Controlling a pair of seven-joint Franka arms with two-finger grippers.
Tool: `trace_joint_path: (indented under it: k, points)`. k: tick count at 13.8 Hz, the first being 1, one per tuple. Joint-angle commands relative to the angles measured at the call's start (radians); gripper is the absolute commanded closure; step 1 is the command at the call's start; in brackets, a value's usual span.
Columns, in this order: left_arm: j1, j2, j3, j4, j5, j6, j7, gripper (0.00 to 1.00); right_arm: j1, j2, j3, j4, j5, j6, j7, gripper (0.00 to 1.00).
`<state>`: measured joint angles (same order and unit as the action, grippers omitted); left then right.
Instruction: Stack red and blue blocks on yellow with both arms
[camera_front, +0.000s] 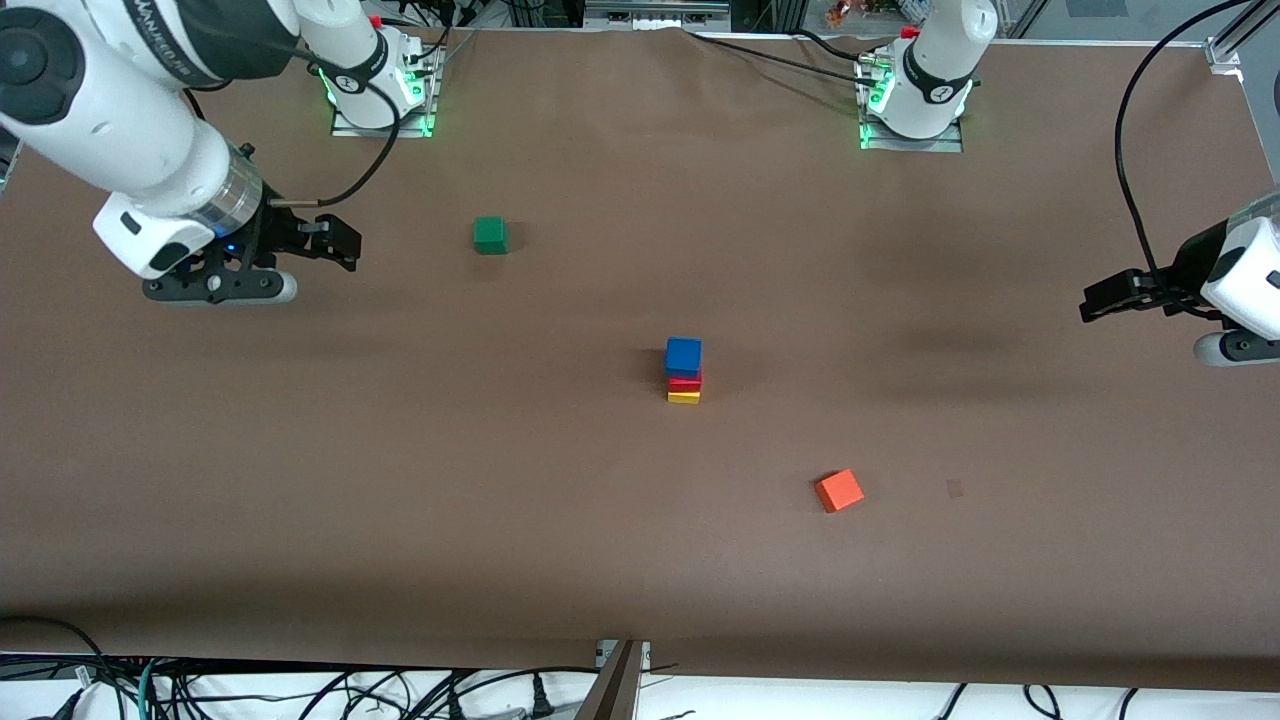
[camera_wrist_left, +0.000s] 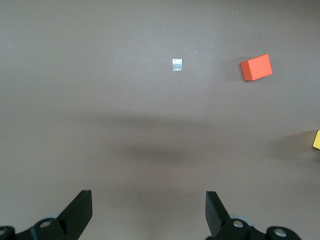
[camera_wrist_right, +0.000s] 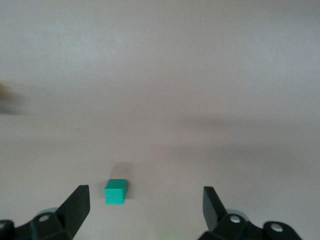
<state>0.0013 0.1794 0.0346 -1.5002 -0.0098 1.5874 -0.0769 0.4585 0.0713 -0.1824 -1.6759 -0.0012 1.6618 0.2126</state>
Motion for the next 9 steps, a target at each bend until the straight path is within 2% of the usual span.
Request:
trace_joint_path:
  k: [1, 5, 9]
  points:
    - [0.0, 0.02, 0.004, 0.034, -0.015, -0.006, 0.02, 0.0, -0.011, -0.021, 0.02, -0.021, -0.022, 0.032, -0.061, 0.0]
    - [-0.004, 0.02, 0.004, 0.035, -0.016, -0.006, 0.017, 0.0, -0.018, 0.013, 0.017, 0.042, -0.013, 0.019, -0.062, 0.0]
    - [0.002, 0.02, 0.004, 0.035, -0.022, -0.006, 0.017, 0.0, -0.02, 0.013, 0.015, 0.039, -0.013, 0.013, -0.065, 0.0]
